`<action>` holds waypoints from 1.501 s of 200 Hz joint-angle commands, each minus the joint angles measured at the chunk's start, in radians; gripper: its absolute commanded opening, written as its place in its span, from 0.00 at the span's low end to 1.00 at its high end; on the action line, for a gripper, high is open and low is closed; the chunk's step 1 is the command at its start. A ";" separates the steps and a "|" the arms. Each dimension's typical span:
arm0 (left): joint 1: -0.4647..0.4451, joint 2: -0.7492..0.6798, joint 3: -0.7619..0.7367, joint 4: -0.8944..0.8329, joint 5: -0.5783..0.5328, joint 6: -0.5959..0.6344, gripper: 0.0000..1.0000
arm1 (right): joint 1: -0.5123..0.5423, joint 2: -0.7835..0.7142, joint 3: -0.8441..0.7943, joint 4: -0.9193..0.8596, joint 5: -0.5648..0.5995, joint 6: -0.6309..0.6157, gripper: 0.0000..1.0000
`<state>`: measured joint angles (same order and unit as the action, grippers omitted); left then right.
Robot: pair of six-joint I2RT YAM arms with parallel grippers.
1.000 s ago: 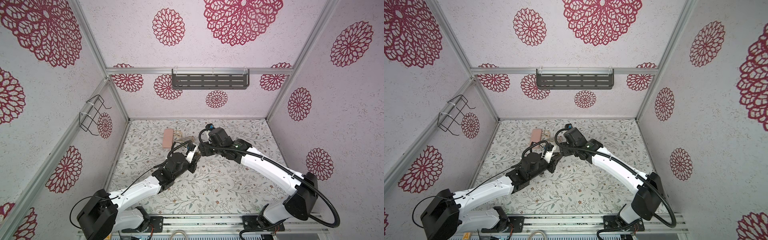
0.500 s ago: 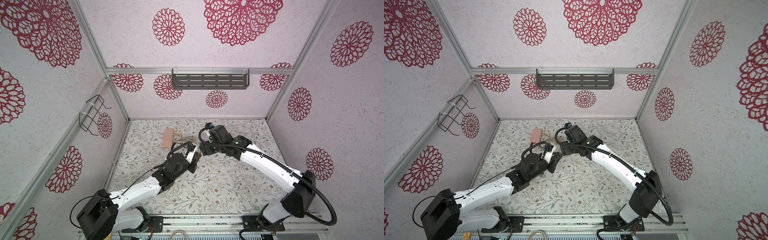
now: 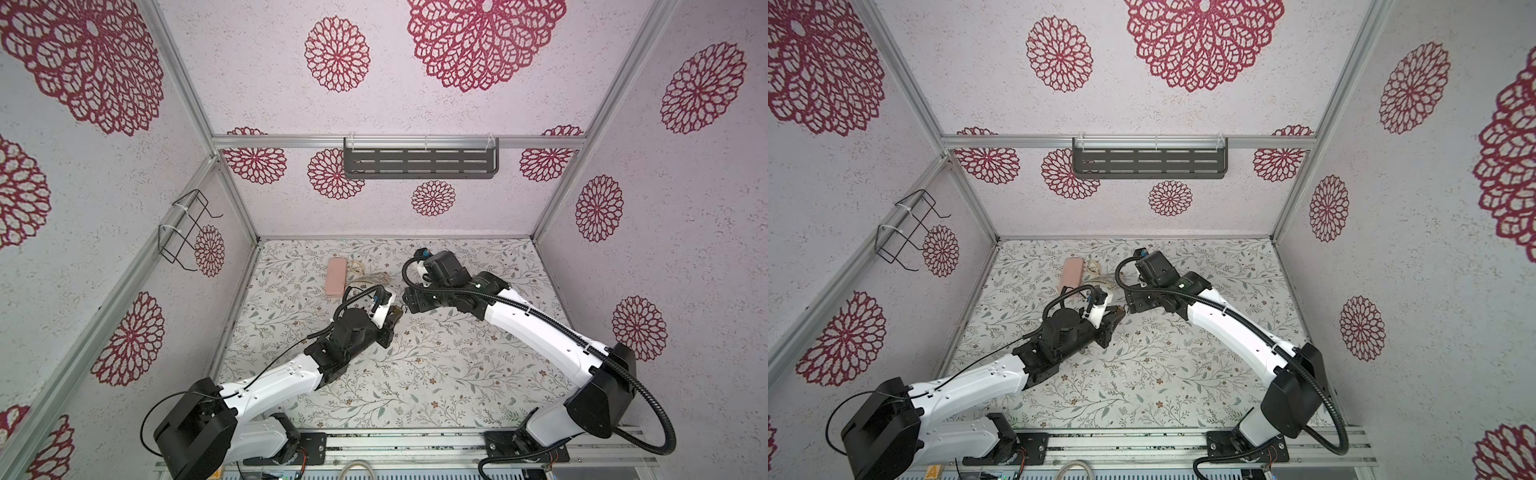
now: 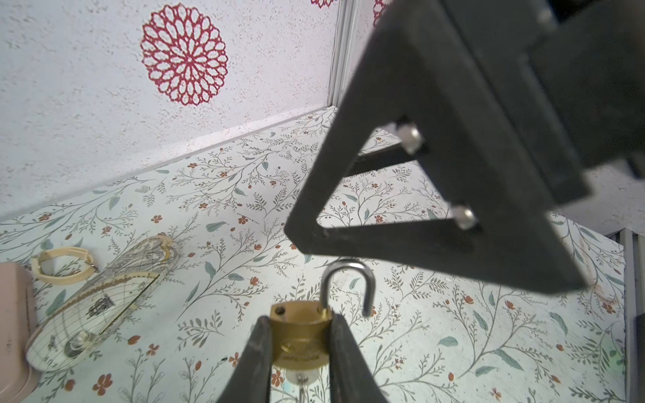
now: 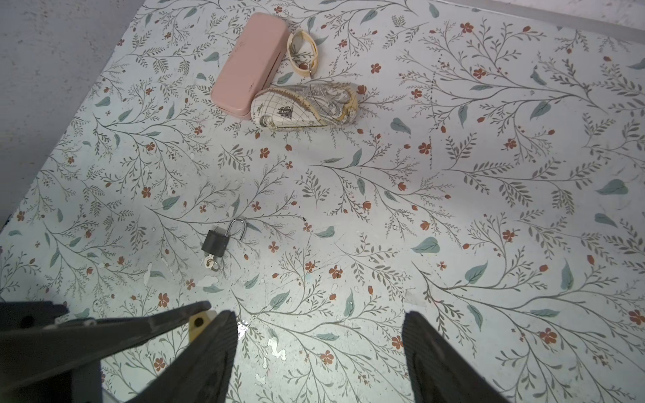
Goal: Unlock with the key
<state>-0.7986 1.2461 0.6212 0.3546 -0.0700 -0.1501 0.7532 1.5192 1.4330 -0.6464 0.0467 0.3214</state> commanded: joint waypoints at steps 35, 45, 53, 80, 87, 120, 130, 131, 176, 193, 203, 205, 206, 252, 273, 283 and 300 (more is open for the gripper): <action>-0.004 0.010 0.002 0.054 -0.017 0.016 0.00 | -0.008 -0.063 -0.025 -0.002 0.003 0.001 0.78; -0.004 0.013 0.005 0.051 -0.023 0.013 0.00 | -0.012 -0.069 -0.030 -0.004 0.022 0.002 0.78; -0.004 0.016 0.008 0.041 -0.033 0.009 0.00 | -0.019 -0.076 -0.037 -0.004 0.039 0.001 0.79; -0.005 0.032 0.049 -0.072 -0.079 -0.037 0.00 | -0.059 -0.123 -0.104 0.032 0.060 0.005 0.81; -0.005 0.040 0.066 -0.122 -0.093 -0.063 0.00 | -0.076 -0.141 -0.137 0.049 0.060 0.011 0.81; -0.019 0.122 0.173 -0.382 -0.143 -0.187 0.00 | -0.180 -0.223 -0.319 0.196 -0.016 0.054 0.82; -0.028 0.157 0.210 -0.449 -0.152 -0.212 0.00 | -0.209 -0.242 -0.377 0.253 -0.059 0.072 0.83; -0.029 0.162 0.210 -0.455 -0.152 -0.216 0.00 | -0.210 -0.244 -0.383 0.259 -0.063 0.074 0.82; -0.069 0.364 0.396 -0.705 -0.166 -0.317 0.00 | -0.295 -0.328 -0.602 0.480 -0.126 0.161 0.83; -0.076 0.444 0.456 -0.765 -0.169 -0.347 0.00 | -0.330 -0.350 -0.660 0.535 -0.142 0.197 0.83; -0.076 0.492 0.494 -0.801 -0.156 -0.364 0.00 | -0.348 -0.364 -0.691 0.565 -0.153 0.210 0.83; -0.077 0.501 0.501 -0.805 -0.154 -0.366 0.00 | -0.350 -0.367 -0.696 0.571 -0.155 0.212 0.83; -0.077 0.505 0.504 -0.808 -0.153 -0.367 0.00 | -0.351 -0.369 -0.699 0.574 -0.156 0.214 0.83; -0.082 0.646 0.591 -0.846 -0.113 -0.399 0.00 | -0.397 -0.390 -0.755 0.609 -0.192 0.229 0.83; -0.082 0.692 0.623 -0.887 -0.126 -0.410 0.00 | -0.408 -0.396 -0.768 0.613 -0.196 0.234 0.83; -0.082 0.708 0.637 -0.916 -0.141 -0.415 0.00 | -0.412 -0.401 -0.774 0.620 -0.196 0.239 0.83; -0.082 0.708 0.634 -0.933 -0.145 -0.430 0.00 | -0.418 -0.404 -0.782 0.626 -0.194 0.246 0.83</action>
<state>-0.8734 1.9442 1.2373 -0.5201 -0.1967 -0.5434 0.3481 1.1481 0.6548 -0.0650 -0.1360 0.5442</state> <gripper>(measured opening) 0.257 0.829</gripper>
